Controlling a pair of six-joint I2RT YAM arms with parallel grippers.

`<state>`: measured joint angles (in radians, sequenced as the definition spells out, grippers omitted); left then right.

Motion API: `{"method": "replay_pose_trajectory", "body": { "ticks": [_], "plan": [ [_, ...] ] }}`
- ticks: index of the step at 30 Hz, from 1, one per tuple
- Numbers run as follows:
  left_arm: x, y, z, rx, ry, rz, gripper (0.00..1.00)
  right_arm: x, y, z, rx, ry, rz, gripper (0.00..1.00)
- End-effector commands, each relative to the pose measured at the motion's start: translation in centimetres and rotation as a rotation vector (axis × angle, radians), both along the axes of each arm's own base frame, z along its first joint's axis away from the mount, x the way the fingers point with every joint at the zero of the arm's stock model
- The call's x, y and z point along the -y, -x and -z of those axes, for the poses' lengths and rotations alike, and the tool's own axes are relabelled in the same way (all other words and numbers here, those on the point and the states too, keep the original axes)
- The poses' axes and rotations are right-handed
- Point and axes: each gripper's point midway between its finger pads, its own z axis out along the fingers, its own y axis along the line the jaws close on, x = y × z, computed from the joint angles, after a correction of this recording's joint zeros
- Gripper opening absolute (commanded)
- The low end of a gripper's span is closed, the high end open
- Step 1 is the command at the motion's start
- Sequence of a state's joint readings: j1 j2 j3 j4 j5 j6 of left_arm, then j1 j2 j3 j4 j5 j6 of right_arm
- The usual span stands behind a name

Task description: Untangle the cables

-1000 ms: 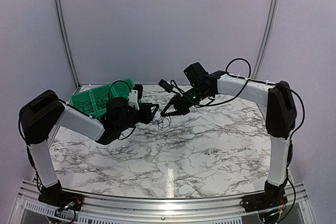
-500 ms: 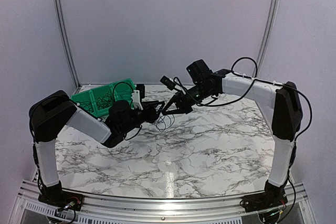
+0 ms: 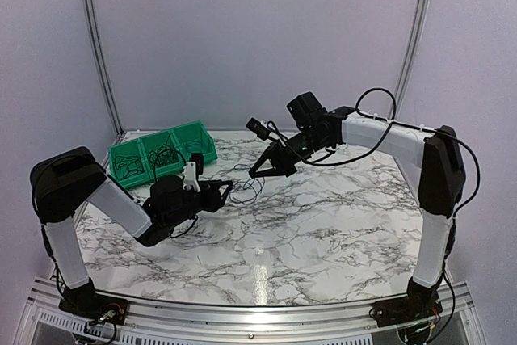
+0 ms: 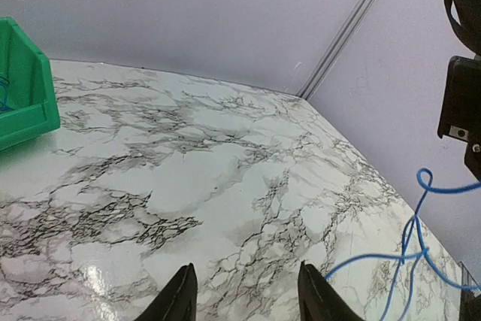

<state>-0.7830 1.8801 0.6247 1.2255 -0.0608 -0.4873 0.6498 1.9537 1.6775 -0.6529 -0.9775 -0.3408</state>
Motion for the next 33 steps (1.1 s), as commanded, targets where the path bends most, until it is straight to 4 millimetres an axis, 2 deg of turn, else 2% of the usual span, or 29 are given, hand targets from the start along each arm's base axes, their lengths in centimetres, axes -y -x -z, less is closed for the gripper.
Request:
{"method": "replay_pose_trajectory", "body": {
  "ticks": [1,3,7,17,23,26,31,33],
  "plan": [
    [-2.0,1.2,-0.8,-0.001,-0.011,-0.022,0.5,0.1,0.4,-1.1,0.051,-0.006,-0.007,0.0],
    [-1.9,2.1,-0.1,-0.018,-0.019,0.016,0.51,0.2,0.4,-0.9,0.053,-0.001,-0.006,0.0],
    [-1.6,2.5,0.4,-0.028,-0.028,0.049,0.52,0.3,0.4,-0.6,0.054,0.007,-0.004,0.0],
    [4.0,2.1,-0.7,-0.003,0.021,0.26,0.51,0.4,0.4,-0.4,0.058,0.016,-0.001,0.0],
    [5.1,0.3,0.1,-0.023,0.03,0.232,0.37,0.4,0.6,-1.0,0.061,0.009,-0.006,0.0],
    [5.1,-0.8,0.7,-0.039,0.025,0.189,0.25,0.7,0.9,-1.9,0.077,-0.002,-0.011,0.0],
    [3.4,-2.4,2.6,-0.106,0.028,0.067,0.01,1.5,1.5,-4.9,0.141,-0.033,-0.02,0.0],
    [2.4,-2.6,3.6,-0.143,0.031,0.023,0.0,2.0,1.5,-6.5,0.181,-0.05,-0.013,0.0]
  ]
}}
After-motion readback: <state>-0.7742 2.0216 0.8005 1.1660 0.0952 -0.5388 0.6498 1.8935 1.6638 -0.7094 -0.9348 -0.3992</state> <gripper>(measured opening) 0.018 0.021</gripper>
